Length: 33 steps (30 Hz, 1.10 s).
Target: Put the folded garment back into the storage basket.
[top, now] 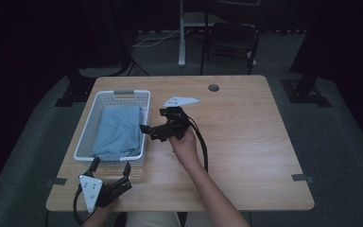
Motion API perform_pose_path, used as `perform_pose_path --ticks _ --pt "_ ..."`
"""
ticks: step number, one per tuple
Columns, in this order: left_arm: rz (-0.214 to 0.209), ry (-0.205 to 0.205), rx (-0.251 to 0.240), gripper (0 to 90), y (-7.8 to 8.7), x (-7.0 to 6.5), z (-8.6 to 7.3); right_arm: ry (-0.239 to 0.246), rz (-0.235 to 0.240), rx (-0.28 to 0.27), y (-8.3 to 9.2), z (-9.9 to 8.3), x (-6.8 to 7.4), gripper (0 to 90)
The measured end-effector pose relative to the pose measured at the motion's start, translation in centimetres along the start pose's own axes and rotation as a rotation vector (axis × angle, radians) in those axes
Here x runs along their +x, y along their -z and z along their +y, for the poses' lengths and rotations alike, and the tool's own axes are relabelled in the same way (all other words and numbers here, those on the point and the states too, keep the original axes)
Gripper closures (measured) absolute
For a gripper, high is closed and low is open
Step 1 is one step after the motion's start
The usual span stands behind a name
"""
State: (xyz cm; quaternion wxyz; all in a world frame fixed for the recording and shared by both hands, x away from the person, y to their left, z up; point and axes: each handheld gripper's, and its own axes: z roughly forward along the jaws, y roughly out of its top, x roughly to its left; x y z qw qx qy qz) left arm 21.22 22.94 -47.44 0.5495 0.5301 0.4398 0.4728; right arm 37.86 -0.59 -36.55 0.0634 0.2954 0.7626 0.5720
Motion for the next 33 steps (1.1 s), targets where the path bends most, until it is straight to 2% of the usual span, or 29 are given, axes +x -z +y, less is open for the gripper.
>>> perform_pose_path --ticks 9,12,16,20,22,26,33 --pt "0.0 0.0 0.003 3.0 0.0 0.0 0.0 -0.017 -0.016 -0.022 3.0 -1.0 -0.8 0.3" --pt "0.0 -0.003 0.007 3.0 0.0 0.0 0.0 -0.003 -0.04 -0.027 3.9 -1.2 -0.7 0.3" --pt "-0.001 -0.004 0.007 3.0 0.0 0.0 0.0 0.007 -0.053 -0.022 4.8 -1.9 -0.8 0.3" --pt "-0.001 -0.004 0.006 3.0 0.0 0.0 0.0 -0.001 -0.054 -0.038 5.9 -2.5 -1.0 0.3" --pt "-0.001 -0.004 0.007 3.0 0.0 0.0 0.0 0.011 -0.075 -0.039 6.6 -2.8 -1.0 0.3" --pt "0.0 -0.005 0.007 3.0 0.0 0.0 0.0 0.022 -0.086 -0.038 7.8 -3.3 -1.2 0.3" --pt "0.0 -0.005 0.007 3.0 0.0 0.0 0.0 0.013 -0.129 -0.062 10.6 -4.2 -1.7 0.3"
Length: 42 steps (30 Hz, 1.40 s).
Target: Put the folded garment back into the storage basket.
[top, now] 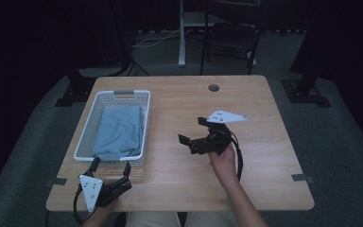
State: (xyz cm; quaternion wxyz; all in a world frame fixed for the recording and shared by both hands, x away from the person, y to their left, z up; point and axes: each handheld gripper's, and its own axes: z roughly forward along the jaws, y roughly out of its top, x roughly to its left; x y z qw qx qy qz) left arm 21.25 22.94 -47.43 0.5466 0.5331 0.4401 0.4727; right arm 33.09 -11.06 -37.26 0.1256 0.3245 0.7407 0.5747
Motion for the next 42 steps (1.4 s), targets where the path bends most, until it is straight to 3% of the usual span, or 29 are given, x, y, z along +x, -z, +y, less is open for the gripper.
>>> perform_pose_path --ticks 4,17,34,36,42 --pt "0.002 -0.001 0.001 3.0 0.0 0.0 0.0 -0.011 -0.031 -0.014 1.4 -0.5 -0.6 0.3" --pt "0.006 0.0 0.001 3.0 0.0 0.0 0.0 -0.023 -0.081 0.023 4.6 -2.9 -2.0 0.3" --pt "0.012 -0.001 0.002 3.0 0.0 0.0 0.0 -0.013 -0.192 0.046 9.4 -5.1 -3.4 0.4" --pt "0.012 -0.001 0.002 3.0 0.0 0.0 0.0 -0.015 -0.204 0.028 10.1 -5.3 -3.5 0.3" --pt "0.014 0.0 0.001 3.0 0.0 0.0 0.0 -0.036 -0.246 0.052 11.7 -6.7 -4.3 0.3"
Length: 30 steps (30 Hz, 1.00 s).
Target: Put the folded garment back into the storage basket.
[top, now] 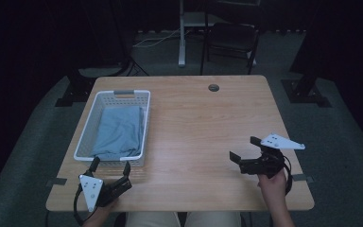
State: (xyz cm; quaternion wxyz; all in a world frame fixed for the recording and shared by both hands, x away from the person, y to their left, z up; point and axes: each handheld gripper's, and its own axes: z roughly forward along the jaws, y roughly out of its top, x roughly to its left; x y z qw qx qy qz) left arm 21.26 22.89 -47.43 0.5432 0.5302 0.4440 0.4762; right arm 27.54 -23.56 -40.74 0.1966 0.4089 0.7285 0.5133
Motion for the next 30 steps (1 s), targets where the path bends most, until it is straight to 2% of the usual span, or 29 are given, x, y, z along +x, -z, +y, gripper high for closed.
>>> perform_pose_path --ticks 2,4,6,8,12,16,19,22,30 --pt "0.002 0.0 0.0 3.0 0.0 0.0 0.0 0.005 -0.03 -0.015 0.4 -0.6 -0.3 0.3" --pt "0.003 0.0 0.0 3.0 0.0 0.0 0.0 -0.014 -0.04 -0.012 0.6 -1.1 -0.7 0.3" --pt "0.005 0.0 0.0 3.0 0.0 0.0 0.0 -0.005 -0.073 -0.019 0.9 -1.5 -1.0 0.3" --pt "0.006 0.0 0.0 3.0 0.0 0.0 0.0 -0.029 -0.059 -0.015 1.1 -2.0 -1.3 0.3" --pt "0.007 0.0 0.001 3.0 0.0 0.0 0.0 -0.032 -0.069 -0.009 0.9 -2.9 -1.5 0.3" --pt "0.009 0.0 0.003 3.0 0.0 0.0 0.0 -0.059 -0.082 -0.014 -0.1 -4.6 -2.1 0.3" --pt "0.009 -0.001 0.003 3.0 0.0 0.0 0.0 -0.075 -0.094 -0.021 -0.4 -5.1 -2.4 0.3" --pt "0.01 -0.001 0.002 3.0 0.0 0.0 0.0 -0.067 -0.091 -0.041 -0.2 -5.1 -2.3 0.4" --pt "0.01 -0.001 0.001 3.0 0.0 0.0 0.0 -0.036 -0.086 -0.019 -0.7 -5.2 -1.9 0.3"
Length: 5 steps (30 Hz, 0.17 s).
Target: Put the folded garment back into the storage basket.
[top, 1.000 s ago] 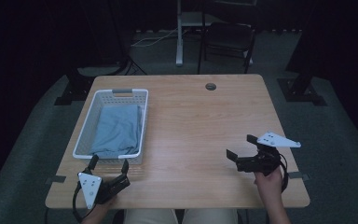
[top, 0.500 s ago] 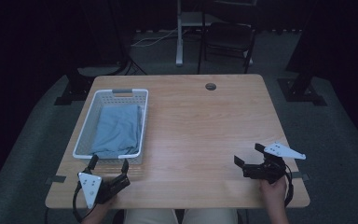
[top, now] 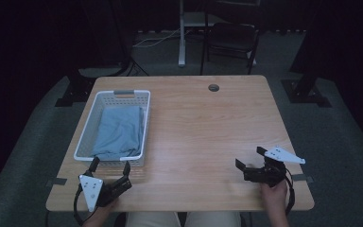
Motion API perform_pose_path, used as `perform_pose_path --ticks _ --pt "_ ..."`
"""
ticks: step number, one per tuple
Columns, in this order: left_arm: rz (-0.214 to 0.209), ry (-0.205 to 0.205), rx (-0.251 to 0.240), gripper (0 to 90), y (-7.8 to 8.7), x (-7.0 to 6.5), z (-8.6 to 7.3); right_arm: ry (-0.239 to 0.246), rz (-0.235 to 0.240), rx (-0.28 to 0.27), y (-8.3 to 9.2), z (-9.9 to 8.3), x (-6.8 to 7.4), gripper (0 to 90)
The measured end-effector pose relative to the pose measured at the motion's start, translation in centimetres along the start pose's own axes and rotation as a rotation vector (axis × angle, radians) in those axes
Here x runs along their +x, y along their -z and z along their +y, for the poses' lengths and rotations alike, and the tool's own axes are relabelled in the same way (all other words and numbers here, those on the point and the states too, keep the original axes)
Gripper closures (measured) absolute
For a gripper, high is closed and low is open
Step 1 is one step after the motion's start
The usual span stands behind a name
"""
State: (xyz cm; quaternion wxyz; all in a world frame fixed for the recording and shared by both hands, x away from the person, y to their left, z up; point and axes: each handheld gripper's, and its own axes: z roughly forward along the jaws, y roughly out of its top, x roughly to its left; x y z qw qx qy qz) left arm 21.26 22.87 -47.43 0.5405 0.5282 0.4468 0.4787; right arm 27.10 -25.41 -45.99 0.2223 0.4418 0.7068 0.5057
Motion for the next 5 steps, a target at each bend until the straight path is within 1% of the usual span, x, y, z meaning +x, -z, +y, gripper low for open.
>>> perform_pose_path --ticks 2,3,5 --pt "0.0 0.0 0.001 3.0 -0.01 -0.01 0.0 0.004 -0.012 -0.006 0.08 -0.03 0.08 0.3" --pt "0.0 0.0 0.001 3.0 -0.01 0.0 0.0 0.001 -0.004 -0.01 0.14 -0.04 0.06 0.3" --pt "0.0 0.0 0.001 3.0 -0.01 0.0 0.0 -0.001 -0.008 -0.017 0.24 -0.08 0.04 0.3"
